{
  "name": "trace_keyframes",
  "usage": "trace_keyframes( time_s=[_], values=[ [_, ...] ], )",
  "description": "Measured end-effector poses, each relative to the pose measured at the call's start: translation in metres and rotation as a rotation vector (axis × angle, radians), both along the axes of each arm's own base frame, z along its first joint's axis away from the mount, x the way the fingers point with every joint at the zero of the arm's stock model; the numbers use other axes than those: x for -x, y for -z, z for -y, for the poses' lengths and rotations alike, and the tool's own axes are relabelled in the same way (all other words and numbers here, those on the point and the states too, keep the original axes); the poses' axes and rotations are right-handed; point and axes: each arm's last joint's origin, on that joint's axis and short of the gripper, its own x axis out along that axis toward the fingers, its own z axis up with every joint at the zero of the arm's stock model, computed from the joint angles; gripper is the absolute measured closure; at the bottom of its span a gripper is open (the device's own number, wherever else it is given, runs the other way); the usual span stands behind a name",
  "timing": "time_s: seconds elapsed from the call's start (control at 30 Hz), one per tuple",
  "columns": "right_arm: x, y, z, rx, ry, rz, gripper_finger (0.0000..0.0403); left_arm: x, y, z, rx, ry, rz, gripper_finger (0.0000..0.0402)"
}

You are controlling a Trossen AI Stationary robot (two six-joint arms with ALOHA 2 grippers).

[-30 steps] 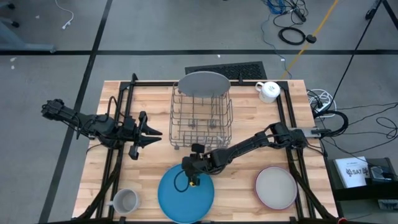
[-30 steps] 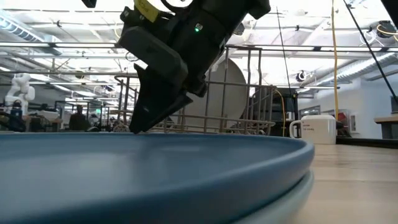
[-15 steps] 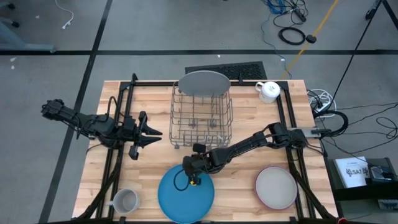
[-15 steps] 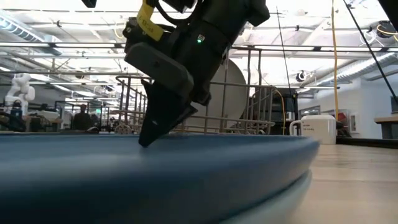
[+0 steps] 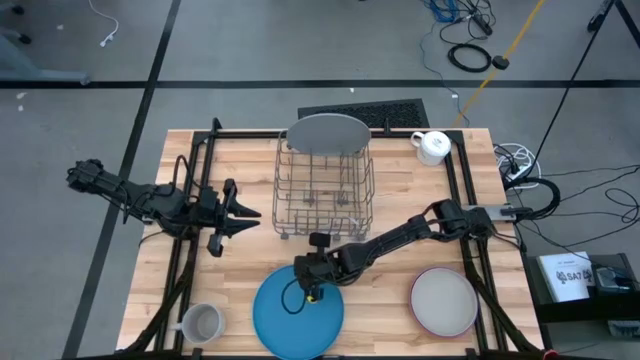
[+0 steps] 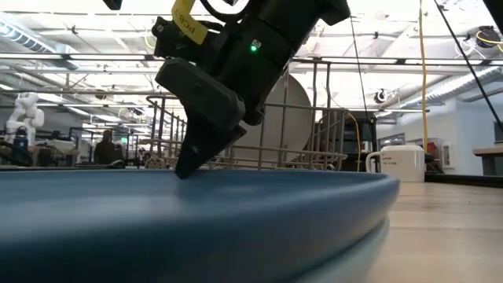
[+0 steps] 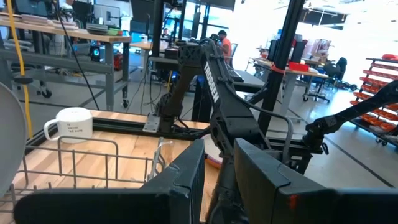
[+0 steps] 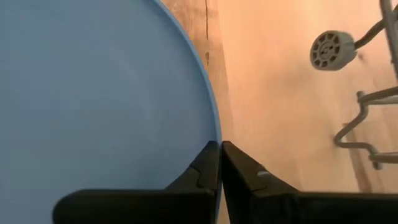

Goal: Sort dishes
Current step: Put the blue plate into the dish rack

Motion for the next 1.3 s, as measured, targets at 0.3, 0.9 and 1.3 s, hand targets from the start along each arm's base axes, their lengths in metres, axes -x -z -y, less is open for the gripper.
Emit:
trace_keyframes(
  time_s=[0.3,0.9,1.3],
  values=[
    [0.002,-0.01,-0.011,0.109,-0.013,0.066,0.0402,0.0,0.0,0.0,0.0,-0.001,0.0,0.0314],
    [-0.006,-0.065,-0.026,0.322,-0.009,0.172,0.0403,0.0,0.0,0.0,0.004,0.0,-0.002,0.0314],
    [-0.008,-0.116,-0.034,0.483,0.013,0.22,0.0402,0.0,0.0,0.0,0.005,0.0,-0.001,0.0314]
  ],
)
